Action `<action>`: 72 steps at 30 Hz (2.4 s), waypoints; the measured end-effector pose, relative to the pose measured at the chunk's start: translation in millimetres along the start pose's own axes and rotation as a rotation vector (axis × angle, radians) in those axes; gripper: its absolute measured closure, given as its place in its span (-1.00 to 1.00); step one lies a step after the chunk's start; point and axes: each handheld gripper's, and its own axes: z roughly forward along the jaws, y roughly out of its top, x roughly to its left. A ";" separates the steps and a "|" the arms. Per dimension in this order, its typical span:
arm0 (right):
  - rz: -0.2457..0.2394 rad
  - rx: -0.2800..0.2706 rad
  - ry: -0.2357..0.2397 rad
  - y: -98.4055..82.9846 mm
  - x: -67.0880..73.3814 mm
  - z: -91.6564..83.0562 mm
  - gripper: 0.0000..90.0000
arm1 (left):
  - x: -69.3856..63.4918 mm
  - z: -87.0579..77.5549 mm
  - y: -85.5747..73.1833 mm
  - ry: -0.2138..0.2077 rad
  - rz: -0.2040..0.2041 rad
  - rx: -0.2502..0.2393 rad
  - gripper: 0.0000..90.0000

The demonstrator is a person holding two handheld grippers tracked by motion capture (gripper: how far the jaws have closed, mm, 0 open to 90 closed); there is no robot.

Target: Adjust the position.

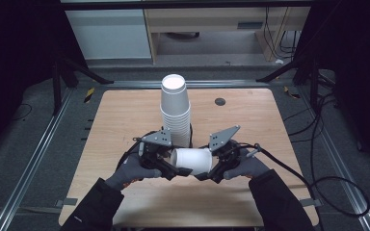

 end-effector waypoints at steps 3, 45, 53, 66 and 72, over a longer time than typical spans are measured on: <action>0.000 0.002 -0.001 0.0 -0.2 0.0 -0.77 | 0.8 1.0 0.0 -0.006 -0.010 0.002 -0.55; 0.021 -0.071 -0.037 7.1 1.2 -16.5 -0.90 | 3.0 -24.6 -14.3 0.039 -0.019 -0.048 -0.53; 0.053 -0.140 -0.083 6.4 2.2 -26.5 -0.94 | 9.6 -49.5 -22.4 0.072 -0.055 -0.179 -0.53; 0.091 -0.247 -0.109 -3.9 12.0 -38.4 -0.91 | 7.0 -37.9 -19.3 0.013 -0.024 -0.239 -0.53; 0.092 -0.276 -0.084 -4.1 14.7 -38.5 -0.91 | 4.8 -32.9 -16.0 -0.008 -0.005 -0.248 -0.53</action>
